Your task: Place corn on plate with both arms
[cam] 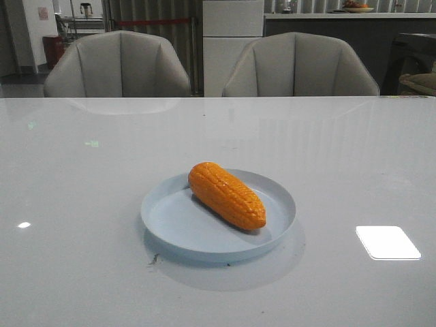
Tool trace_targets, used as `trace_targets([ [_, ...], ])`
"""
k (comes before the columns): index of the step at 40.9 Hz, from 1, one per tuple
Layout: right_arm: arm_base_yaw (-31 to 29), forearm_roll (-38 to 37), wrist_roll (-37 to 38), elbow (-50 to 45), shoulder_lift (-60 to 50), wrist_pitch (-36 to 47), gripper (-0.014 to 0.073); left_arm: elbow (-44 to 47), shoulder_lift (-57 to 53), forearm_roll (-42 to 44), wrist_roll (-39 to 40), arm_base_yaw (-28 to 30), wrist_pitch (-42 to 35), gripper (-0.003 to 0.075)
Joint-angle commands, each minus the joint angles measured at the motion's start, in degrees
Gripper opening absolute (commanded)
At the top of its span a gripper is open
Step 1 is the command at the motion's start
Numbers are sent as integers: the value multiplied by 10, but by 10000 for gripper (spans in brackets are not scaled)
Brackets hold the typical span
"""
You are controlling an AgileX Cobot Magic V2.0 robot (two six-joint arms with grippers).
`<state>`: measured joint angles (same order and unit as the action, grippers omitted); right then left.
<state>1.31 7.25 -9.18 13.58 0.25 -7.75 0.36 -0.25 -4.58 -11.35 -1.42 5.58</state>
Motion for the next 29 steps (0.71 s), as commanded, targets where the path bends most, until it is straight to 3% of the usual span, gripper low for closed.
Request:
trace_targets([
  [1,0,4,0,-38,-24,113,57,21,-10,-3,1,1,-45,89],
  [8,0,4,0,-139,-20,182,57,21,-10,-3,1,1,-44,89],
  [18,2,4,0,-140,-22,50,57,21,-10,-3,1,1,-44,89],
  [29,2,4,0,-140,-22,43,57,21,-10,-3,1,1,-44,89],
])
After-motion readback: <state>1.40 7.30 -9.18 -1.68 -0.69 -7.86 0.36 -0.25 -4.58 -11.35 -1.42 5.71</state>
